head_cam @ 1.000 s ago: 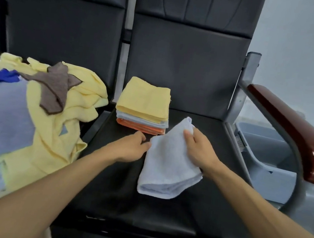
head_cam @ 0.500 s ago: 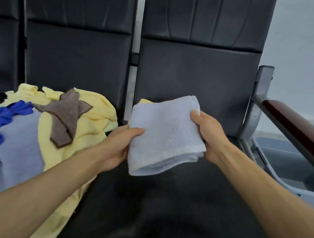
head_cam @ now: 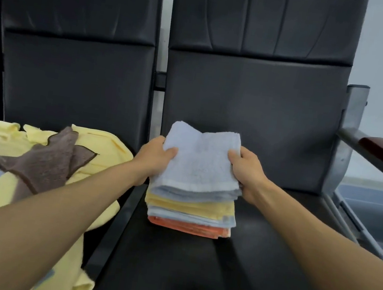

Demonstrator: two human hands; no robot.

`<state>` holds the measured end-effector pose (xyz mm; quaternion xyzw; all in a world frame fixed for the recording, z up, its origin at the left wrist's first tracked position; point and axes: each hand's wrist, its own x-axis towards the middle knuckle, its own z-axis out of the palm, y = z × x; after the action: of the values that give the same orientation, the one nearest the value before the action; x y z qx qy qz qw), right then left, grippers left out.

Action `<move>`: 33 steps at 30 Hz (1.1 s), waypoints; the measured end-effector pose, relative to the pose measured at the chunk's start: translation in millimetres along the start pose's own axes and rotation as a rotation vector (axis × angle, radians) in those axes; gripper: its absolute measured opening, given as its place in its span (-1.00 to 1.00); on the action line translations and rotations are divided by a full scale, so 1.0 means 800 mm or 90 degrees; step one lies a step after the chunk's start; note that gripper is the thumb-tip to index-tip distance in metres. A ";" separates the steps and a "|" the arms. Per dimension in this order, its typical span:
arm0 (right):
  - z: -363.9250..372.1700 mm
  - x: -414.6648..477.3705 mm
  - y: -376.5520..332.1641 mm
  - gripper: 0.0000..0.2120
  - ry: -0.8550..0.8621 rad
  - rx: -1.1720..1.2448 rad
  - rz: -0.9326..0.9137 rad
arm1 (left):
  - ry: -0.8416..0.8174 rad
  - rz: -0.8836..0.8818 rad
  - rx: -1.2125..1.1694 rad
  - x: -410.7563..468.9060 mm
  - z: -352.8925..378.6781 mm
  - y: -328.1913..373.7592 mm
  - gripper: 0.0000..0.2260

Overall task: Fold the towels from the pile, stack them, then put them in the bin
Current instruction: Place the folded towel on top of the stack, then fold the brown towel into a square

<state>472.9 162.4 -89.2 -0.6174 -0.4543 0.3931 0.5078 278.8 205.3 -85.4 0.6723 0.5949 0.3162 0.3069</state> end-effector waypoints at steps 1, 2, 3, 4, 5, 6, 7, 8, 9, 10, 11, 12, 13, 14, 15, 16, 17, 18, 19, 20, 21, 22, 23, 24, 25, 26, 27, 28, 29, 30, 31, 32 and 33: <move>0.003 0.005 0.012 -0.79 0.001 -0.043 0.002 | -0.008 -0.015 0.017 0.004 0.007 -0.009 -0.75; 0.007 0.010 0.025 -0.80 0.005 -0.083 -0.003 | -0.010 -0.026 0.032 0.007 0.013 -0.018 -0.73; 0.010 0.013 0.037 -0.82 0.021 -0.112 -0.017 | -0.005 -0.038 0.035 0.009 0.018 -0.026 -0.70; 0.013 0.016 0.046 -0.83 0.046 -0.130 -0.045 | 0.002 -0.045 0.027 0.009 0.020 -0.031 -0.67; 0.015 0.017 0.051 -0.82 0.070 -0.145 -0.075 | 0.002 -0.053 0.009 0.009 0.022 -0.033 -0.65; 0.017 0.017 0.053 -0.80 0.086 -0.163 -0.097 | -0.003 -0.060 -0.018 0.008 0.022 -0.036 -0.65; 0.018 0.017 0.052 -0.78 0.096 -0.183 -0.110 | -0.016 -0.070 -0.053 0.006 0.021 -0.036 -0.64; 0.019 0.016 0.049 -0.75 0.101 -0.200 -0.112 | -0.030 -0.078 -0.089 0.001 0.017 -0.034 -0.64; 0.019 0.014 0.047 -0.73 0.105 -0.210 -0.110 | -0.041 -0.084 -0.114 -0.005 0.015 -0.033 -0.62; 0.020 0.009 0.043 -0.71 0.110 -0.218 -0.111 | -0.045 -0.081 -0.119 -0.013 0.011 -0.031 -0.59; 0.020 0.003 0.040 -0.69 0.123 -0.235 -0.123 | -0.045 -0.076 -0.113 -0.021 0.008 -0.030 -0.57; 0.020 -0.003 0.037 -0.64 0.146 -0.259 -0.149 | -0.041 -0.063 -0.105 -0.030 0.004 -0.028 -0.55; 0.020 -0.012 0.034 -0.58 0.169 -0.290 -0.175 | -0.037 -0.051 -0.101 -0.042 -0.002 -0.026 -0.56; 0.020 -0.023 0.028 -0.52 0.183 -0.316 -0.199 | -0.033 -0.039 -0.099 -0.055 -0.008 -0.025 -0.56; 0.021 -0.033 0.024 -0.48 0.183 -0.338 -0.213 | -0.029 -0.033 -0.098 -0.066 -0.013 -0.026 -0.54; 0.024 -0.047 0.016 -0.49 0.167 -0.351 -0.222 | -0.023 -0.032 -0.098 -0.081 -0.022 -0.027 -0.51; 0.027 -0.058 0.010 -0.51 0.141 -0.359 -0.231 | -0.020 -0.036 -0.100 -0.093 -0.029 -0.029 -0.50; 0.033 -0.073 0.002 -0.54 0.109 -0.365 -0.245 | -0.015 -0.040 -0.101 -0.109 -0.040 -0.031 -0.51; 0.040 -0.086 -0.006 -0.57 0.077 -0.367 -0.258 | -0.014 -0.045 -0.104 -0.123 -0.047 -0.033 -0.55; 0.048 -0.098 -0.012 -0.61 0.047 -0.367 -0.270 | -0.014 -0.050 -0.115 -0.139 -0.054 -0.035 -0.59; 0.059 -0.111 -0.022 -0.65 0.015 -0.365 -0.281 | -0.017 -0.056 -0.123 -0.158 -0.063 -0.037 -0.64; 0.068 -0.121 -0.028 -0.68 -0.016 -0.370 -0.288 | -0.022 -0.065 -0.128 -0.174 -0.068 -0.040 -0.68; 0.080 -0.133 -0.035 -0.71 -0.047 -0.379 -0.294 | -0.020 -0.077 -0.135 -0.194 -0.078 -0.043 -0.71; 0.090 -0.142 -0.041 -0.72 -0.075 -0.388 -0.303 | -0.008 -0.086 -0.152 -0.208 -0.084 -0.047 -0.74; 0.102 -0.154 -0.047 -0.74 -0.103 -0.392 -0.311 | 0.017 -0.096 -0.176 -0.221 -0.094 -0.051 -0.77; 0.112 -0.164 -0.053 -0.74 -0.124 -0.392 -0.320 | 0.050 -0.101 -0.197 -0.233 -0.104 -0.054 -0.79; 0.121 -0.174 -0.058 -0.75 -0.142 -0.394 -0.326 | 0.082 -0.102 -0.214 -0.242 -0.113 -0.056 -0.82; 0.132 -0.185 -0.062 -0.76 -0.160 -0.397 -0.328 | 0.116 -0.101 -0.232 -0.254 -0.123 -0.061 -0.83; 0.143 -0.193 -0.065 -0.76 -0.179 -0.403 -0.323 | 0.146 -0.100 -0.249 -0.264 -0.132 -0.065 -0.84; 0.153 -0.200 -0.068 -0.75 -0.199 -0.416 -0.316 | 0.179 -0.101 -0.271 -0.272 -0.138 -0.070 -0.84; 0.165 -0.206 -0.070 -0.74 -0.219 -0.433 -0.306 | 0.214 -0.109 -0.297 -0.282 -0.144 -0.077 -0.83; 0.177 -0.210 -0.071 -0.73 -0.231 -0.446 -0.297 | 0.248 -0.117 -0.323 -0.290 -0.149 -0.082 -0.82; 0.189 -0.212 -0.071 -0.72 -0.240 -0.455 -0.288 | 0.275 -0.123 -0.343 -0.296 -0.154 -0.086 -0.82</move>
<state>273.5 44.7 -55.8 -0.5568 -0.7690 0.1963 0.2450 118.2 -18.2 -78.5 0.4253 0.6021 0.5661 0.3689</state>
